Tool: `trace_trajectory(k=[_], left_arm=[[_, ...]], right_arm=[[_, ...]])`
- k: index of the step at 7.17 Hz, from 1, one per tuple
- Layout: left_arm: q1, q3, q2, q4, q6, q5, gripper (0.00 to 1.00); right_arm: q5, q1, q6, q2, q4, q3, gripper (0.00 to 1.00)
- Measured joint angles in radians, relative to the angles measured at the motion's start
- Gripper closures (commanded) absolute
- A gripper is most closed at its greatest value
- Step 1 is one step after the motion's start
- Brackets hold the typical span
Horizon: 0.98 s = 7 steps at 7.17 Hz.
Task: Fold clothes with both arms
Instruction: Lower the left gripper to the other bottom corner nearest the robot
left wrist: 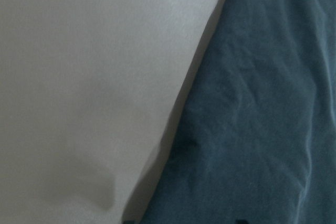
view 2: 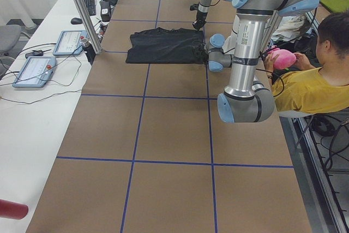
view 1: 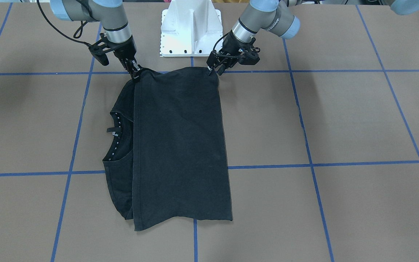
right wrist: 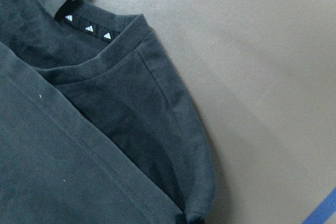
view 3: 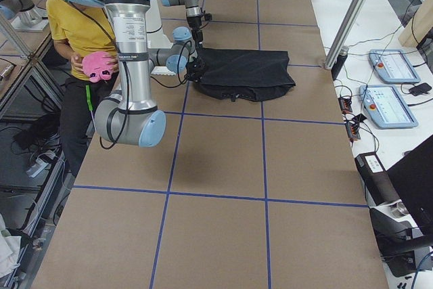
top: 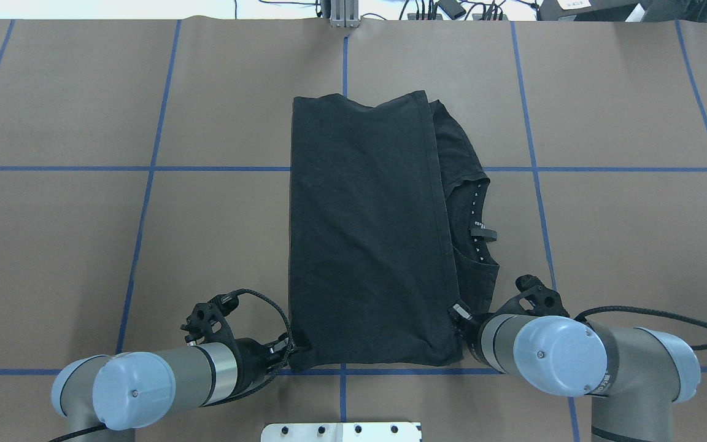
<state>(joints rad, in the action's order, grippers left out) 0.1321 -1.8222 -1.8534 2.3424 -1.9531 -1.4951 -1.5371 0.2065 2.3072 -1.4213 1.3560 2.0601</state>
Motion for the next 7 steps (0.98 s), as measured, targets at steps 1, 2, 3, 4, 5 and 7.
trace_trajectory(k=[1,2,3,4,5,7], left_arm=[[-0.002,0.004,0.0,0.0,-0.001,0.0,0.43],[-0.004,0.005,0.0,0.0,-0.003,0.0,0.5],[-0.007,0.006,0.0,0.0,-0.009,-0.001,0.67],[-0.011,0.007,0.0,0.0,-0.017,-0.001,0.87],[-0.015,0.007,0.0,0.0,-0.021,-0.001,1.0],[-0.017,0.005,0.001,0.0,-0.03,-0.002,1.0]], right_arm=[[0.0,0.0,0.0,0.0,0.0,0.001,1.0],[0.0,0.0,0.0,0.0,0.0,0.003,1.0],[0.0,0.001,0.0,0.0,0.0,0.006,1.0],[0.0,0.002,0.0,-0.001,0.0,0.008,1.0],[0.0,0.002,0.0,-0.001,0.0,0.009,1.0],[0.0,0.003,0.0,-0.001,0.001,0.013,1.0]])
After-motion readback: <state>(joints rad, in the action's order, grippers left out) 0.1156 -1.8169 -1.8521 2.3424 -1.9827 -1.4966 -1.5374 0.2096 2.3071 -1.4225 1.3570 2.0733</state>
